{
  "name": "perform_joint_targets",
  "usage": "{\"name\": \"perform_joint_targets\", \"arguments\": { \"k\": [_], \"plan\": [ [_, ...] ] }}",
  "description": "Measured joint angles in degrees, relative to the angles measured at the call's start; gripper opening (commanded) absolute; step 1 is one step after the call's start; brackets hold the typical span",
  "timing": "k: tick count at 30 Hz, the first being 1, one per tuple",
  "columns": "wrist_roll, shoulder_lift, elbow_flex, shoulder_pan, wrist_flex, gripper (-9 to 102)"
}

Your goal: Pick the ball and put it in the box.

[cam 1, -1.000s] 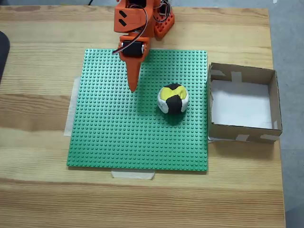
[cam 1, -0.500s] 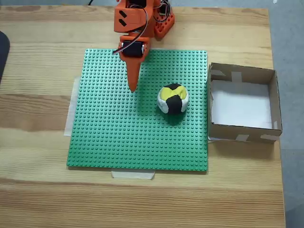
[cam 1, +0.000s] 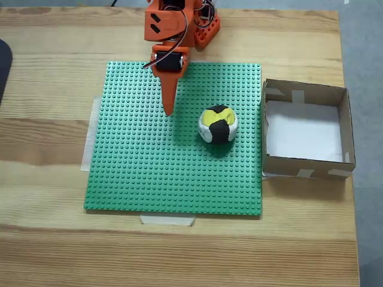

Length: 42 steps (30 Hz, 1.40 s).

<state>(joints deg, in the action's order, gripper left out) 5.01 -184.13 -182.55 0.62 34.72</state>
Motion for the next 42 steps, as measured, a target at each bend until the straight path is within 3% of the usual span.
{"name": "perform_joint_targets", "arguments": {
  "k": [8, 21, 42],
  "plan": [
    [-2.0, 1.0, 2.4, 0.1, 1.1, -1],
    [-0.6, 17.3, 16.2, -0.4, 0.2, -1],
    [-4.9, 52.8, 59.2, 1.0, 24.2, -1]
  ]
}}
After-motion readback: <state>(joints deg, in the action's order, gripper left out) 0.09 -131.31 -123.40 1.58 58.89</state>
